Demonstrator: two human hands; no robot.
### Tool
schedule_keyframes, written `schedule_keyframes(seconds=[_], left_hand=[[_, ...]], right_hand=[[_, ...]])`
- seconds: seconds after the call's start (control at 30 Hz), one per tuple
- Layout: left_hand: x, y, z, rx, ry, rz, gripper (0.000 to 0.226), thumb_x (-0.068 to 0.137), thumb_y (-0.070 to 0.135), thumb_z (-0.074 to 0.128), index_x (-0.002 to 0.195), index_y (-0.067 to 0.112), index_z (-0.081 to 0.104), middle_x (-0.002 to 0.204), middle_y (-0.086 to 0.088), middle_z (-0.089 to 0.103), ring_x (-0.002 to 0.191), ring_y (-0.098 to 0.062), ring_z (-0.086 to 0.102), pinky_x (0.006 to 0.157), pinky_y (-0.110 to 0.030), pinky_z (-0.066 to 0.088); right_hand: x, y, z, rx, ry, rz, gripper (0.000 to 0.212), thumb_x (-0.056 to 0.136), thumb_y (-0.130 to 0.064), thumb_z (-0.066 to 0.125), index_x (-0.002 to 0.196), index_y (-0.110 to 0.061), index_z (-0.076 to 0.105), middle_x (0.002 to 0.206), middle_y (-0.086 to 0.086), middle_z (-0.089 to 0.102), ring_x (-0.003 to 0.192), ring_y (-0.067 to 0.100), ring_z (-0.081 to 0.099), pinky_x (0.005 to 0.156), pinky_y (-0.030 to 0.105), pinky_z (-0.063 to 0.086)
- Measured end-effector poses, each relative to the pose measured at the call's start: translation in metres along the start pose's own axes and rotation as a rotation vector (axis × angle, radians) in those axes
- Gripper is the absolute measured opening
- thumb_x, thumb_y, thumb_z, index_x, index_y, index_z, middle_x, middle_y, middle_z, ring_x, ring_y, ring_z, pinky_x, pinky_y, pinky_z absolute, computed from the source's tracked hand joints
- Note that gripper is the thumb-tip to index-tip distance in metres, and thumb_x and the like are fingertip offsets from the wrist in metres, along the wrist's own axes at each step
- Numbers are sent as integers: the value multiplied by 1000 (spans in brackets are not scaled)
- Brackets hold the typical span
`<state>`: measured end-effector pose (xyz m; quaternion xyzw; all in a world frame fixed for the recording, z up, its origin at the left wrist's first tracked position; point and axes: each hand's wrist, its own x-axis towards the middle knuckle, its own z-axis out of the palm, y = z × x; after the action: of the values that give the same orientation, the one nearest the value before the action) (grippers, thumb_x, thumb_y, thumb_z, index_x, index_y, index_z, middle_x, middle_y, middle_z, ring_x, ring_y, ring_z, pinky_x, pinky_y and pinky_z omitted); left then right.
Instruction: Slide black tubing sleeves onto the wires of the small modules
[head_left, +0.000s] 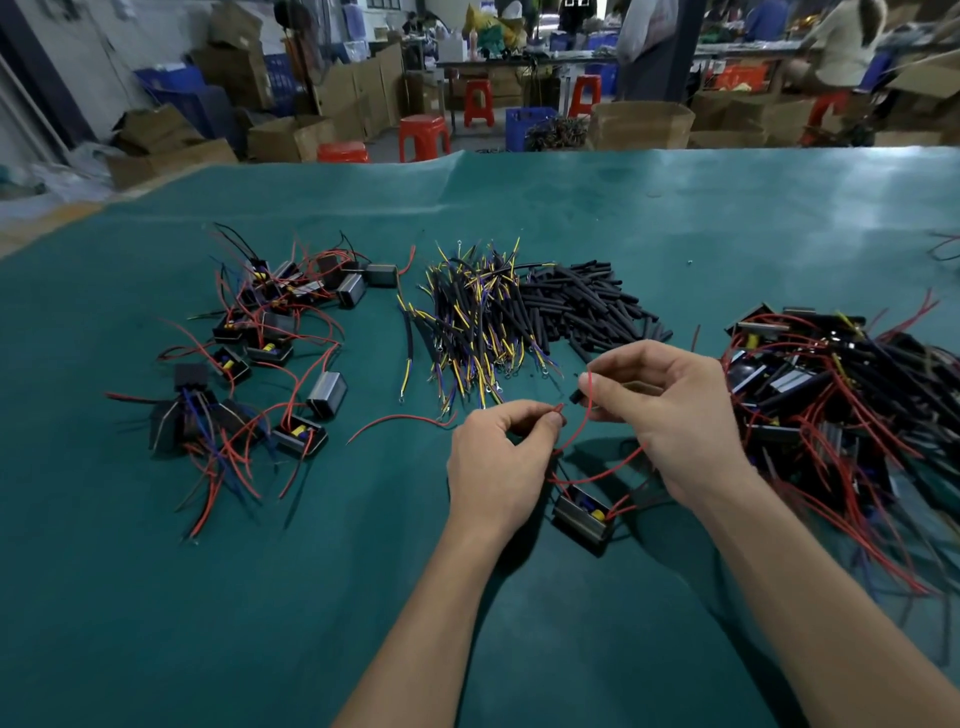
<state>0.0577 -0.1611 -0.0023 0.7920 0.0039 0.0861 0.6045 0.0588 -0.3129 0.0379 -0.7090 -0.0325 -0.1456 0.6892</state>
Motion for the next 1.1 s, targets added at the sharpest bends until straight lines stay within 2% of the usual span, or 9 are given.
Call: schedule_keyframes(seconds=[0.17,0.27,0.37,0.53,0.67,0.8,0.97,1.1], left_hand=[[-2,1,0,24,-3,19,18,77,46,64,88,38,76,69,14,72,66,-11,63,77,-44,57],[-2,2,-1,22,3,12,21,77,45,65,86,32,79,72,14,74,71,-12,67,79,-43,57],[-2,1,-1,27,5,5,23,77,45,65,86,29,80,74,13,74,76,-14,69,80,-43,57],[-2,2,-1,35,8,16,23,78,44,65,87,29,79,75,13,75,78,-15,70,80,-43,57],[-2,3,-1,34,16,20,26,79,45,63,87,26,79,73,10,74,74,-15,68,78,-42,57],[-2,4,-1,25,34,31,26,79,43,62,85,24,78,73,11,74,70,-9,64,79,-39,56],[-3,3,-2,18,52,41,22,86,38,63,82,20,76,72,8,73,75,-16,69,79,-42,56],[-3,2,-2,35,53,64,19,89,35,65,83,22,77,73,11,73,73,-12,67,79,-39,56]], right_hand=[[-3,4,9,-144,1,-50,12,79,0,83,81,-8,75,70,9,75,62,20,71,63,29,60],[-3,4,9,-163,52,-96,16,80,-2,84,78,-16,75,69,6,75,63,24,72,66,37,62],[0,5,5,-177,87,-125,21,80,-4,84,75,-22,75,70,2,75,62,18,71,68,38,61],[-2,9,5,-173,57,-96,18,78,-6,86,75,-20,75,69,5,75,63,23,73,66,37,61],[-1,11,7,-75,100,-42,20,77,-5,87,71,-20,75,68,8,74,63,22,74,66,33,61],[-3,9,7,-34,71,5,19,76,-3,86,68,-15,73,67,12,73,62,25,72,64,35,61],[0,8,2,13,71,53,19,76,2,83,66,-8,70,66,16,71,61,29,71,64,37,61],[-2,12,9,65,63,91,24,76,4,84,63,-12,70,67,13,70,66,35,73,65,38,61]])
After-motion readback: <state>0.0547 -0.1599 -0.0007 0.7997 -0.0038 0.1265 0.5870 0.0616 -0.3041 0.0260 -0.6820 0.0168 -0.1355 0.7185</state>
